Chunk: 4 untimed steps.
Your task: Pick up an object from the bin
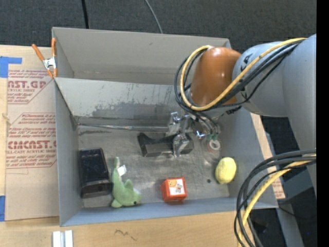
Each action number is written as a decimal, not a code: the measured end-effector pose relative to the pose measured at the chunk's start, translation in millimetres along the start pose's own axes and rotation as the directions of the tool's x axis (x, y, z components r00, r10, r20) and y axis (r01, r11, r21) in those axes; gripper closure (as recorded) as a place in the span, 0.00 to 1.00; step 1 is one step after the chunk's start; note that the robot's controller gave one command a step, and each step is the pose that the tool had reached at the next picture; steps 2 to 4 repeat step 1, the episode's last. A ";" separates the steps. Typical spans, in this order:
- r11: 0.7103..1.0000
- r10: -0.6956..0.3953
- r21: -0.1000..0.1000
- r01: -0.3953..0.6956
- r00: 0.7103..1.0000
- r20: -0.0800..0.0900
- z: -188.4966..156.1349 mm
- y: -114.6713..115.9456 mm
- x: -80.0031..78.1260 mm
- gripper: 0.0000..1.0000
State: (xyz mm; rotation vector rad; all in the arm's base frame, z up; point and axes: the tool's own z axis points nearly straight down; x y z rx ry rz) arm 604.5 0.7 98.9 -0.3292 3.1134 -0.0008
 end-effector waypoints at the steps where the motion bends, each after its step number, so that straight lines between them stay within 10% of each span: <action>1: 1.000 -0.003 -0.002 0.003 1.000 -0.016 -73.2 2.5 5.7 1.00; 4: 1.000 -0.003 -0.002 0.003 1.000 -0.016 -73.2 2.5 5.7 1.00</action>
Offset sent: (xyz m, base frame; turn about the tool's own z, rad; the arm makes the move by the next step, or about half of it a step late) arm 0.0001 0.0000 0.0722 0.0000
